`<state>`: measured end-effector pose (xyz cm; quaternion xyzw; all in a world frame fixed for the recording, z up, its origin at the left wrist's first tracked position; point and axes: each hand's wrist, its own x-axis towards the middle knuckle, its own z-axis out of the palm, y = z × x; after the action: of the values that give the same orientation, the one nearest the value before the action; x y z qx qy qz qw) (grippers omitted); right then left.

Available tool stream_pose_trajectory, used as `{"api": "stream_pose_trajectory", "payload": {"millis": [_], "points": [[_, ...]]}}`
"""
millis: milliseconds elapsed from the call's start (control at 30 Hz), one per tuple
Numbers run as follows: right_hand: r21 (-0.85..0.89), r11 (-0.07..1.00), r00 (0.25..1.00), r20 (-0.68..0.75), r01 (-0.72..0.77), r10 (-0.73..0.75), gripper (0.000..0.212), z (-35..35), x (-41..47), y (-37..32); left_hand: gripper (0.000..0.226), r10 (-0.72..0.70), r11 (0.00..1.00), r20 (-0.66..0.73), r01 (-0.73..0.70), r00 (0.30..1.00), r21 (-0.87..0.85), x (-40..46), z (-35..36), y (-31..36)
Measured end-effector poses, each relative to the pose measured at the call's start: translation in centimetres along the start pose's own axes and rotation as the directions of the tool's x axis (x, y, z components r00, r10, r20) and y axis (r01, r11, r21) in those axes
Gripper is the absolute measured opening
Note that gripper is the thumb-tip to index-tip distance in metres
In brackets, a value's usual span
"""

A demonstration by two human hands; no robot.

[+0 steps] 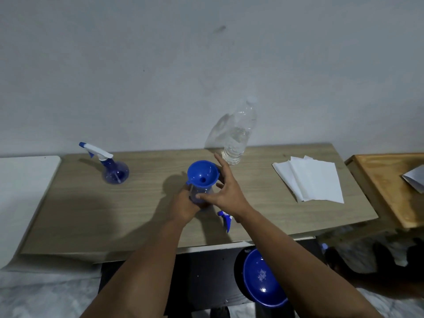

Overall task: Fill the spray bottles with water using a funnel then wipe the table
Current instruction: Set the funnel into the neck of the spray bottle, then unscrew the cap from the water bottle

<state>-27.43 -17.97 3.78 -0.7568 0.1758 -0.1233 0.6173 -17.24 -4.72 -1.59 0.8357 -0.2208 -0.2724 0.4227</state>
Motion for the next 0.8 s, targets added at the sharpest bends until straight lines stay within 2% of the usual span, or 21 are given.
{"api": "stream_pose_trajectory", "payload": {"millis": [33,100,133,200,267,333,400,500,567,633,800], "points": [[-0.027,1.0,0.999,0.032,-0.004,0.005,0.122,-0.6,-0.2,-0.3,0.053,0.025,0.998,0.049,-0.022,0.998,-0.066,-0.4,-0.5,-0.2],[-0.039,0.999,1.0,-0.006,-0.01,0.01,0.111,-2.0,-0.3,-1.0,0.058,0.051,0.999,0.069,-0.051,0.996,-0.012,-0.8,-2.0,-0.8],[-0.03,1.0,0.997,-0.081,0.003,-0.005,0.096,-2.9,-0.1,-1.5,0.052,0.038,0.994,0.045,-0.043,0.998,0.102,-0.7,-3.3,-0.6],[-0.073,0.996,0.955,-0.287,0.057,-0.075,0.06,-5.3,1.3,-2.6,0.045,-0.044,0.962,-0.089,0.066,0.995,0.266,0.7,-6.2,-0.1],[-0.172,0.983,0.879,-0.458,0.062,-0.136,0.039,-7.8,3.8,-4.2,0.052,-0.096,0.968,-0.209,0.14,0.973,0.207,3.2,-8.5,1.9],[-0.234,0.972,0.824,-0.545,0.025,-0.152,0.04,-10.1,6.8,-6.2,0.05,-0.025,0.989,-0.255,0.062,0.967,0.137,5.7,-9.2,5.8],[-0.298,0.954,0.825,-0.548,-0.039,-0.138,0.052,-11.9,9.9,-8.0,0.049,0.104,0.988,-0.249,-0.07,0.963,0.14,7.5,-8.7,10.6],[-0.356,0.927,0.885,-0.462,-0.119,-0.064,0.068,-13.2,13.7,-9.3,0.063,0.218,0.963,-0.145,-0.189,0.965,0.192,10.0,-6.6,16.1],[-0.404,0.906,0.911,-0.409,-0.124,-0.058,0.061,-13.4,15.1,-8.9,0.078,0.221,0.95,-0.034,-0.207,0.975,0.235,11.4,-4.8,18.1],[-0.408,0.908,0.906,-0.415,-0.099,-0.087,0.045,-13.5,15.4,-8.1,0.09,0.219,0.94,0.05,-0.224,0.974,0.258,11.9,-2.8,19.6],[-0.284,0.956,0.871,-0.484,-0.069,-0.082,0.03,-14.2,12.5,-6.5,0.107,0.201,0.967,0.105,-0.215,0.974,0.139,11.3,1.5,20.9]]}}
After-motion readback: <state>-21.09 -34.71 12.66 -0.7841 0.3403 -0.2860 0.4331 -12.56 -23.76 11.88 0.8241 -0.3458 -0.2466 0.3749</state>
